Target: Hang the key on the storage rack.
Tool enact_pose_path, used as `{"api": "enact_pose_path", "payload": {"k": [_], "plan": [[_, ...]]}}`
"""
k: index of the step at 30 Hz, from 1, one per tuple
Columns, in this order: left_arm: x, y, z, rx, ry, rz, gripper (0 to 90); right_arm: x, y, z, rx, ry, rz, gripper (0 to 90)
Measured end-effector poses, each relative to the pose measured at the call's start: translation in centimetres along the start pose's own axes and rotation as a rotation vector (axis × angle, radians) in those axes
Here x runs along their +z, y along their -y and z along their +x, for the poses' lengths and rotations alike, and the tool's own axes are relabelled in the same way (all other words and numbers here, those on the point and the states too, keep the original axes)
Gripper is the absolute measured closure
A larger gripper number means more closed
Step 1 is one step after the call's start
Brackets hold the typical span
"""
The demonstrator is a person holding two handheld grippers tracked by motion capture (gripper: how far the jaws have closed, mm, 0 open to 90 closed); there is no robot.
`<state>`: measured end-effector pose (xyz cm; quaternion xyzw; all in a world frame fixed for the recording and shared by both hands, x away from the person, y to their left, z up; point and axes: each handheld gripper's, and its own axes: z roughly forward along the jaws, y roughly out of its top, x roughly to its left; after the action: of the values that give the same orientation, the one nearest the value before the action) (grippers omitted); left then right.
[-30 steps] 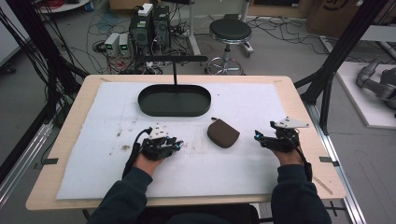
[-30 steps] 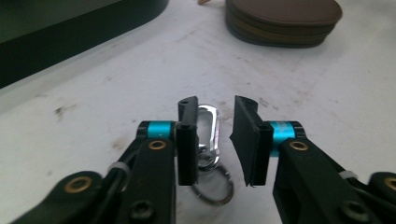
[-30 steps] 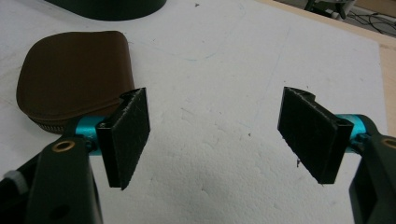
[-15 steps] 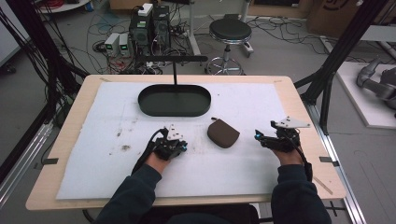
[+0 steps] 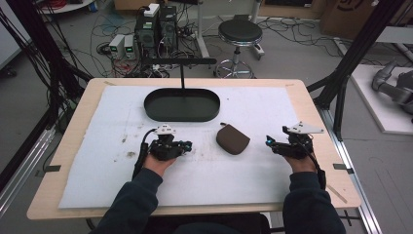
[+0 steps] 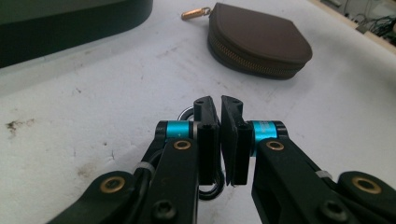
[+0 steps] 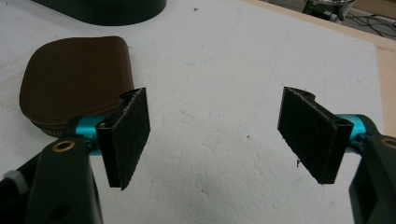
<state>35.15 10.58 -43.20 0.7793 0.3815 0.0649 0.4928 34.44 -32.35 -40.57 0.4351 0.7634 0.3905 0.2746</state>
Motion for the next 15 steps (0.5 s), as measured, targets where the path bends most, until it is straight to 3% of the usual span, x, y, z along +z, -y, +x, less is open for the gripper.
{"api": "enact_pose_path", "payload": {"k": [7, 15], "plan": [[-1.8, -0.5, 1.1, -0.042, 0.025, -0.072, 84.8, 0.1, 0.0, 0.0, -0.002, -0.001, 0.001, 25.6], [-3.7, -1.4, 1.8, -0.039, 0.011, -0.134, 84.8, 0.1, 0.0, 0.1, -0.002, -0.002, 0.002, 25.6]]}}
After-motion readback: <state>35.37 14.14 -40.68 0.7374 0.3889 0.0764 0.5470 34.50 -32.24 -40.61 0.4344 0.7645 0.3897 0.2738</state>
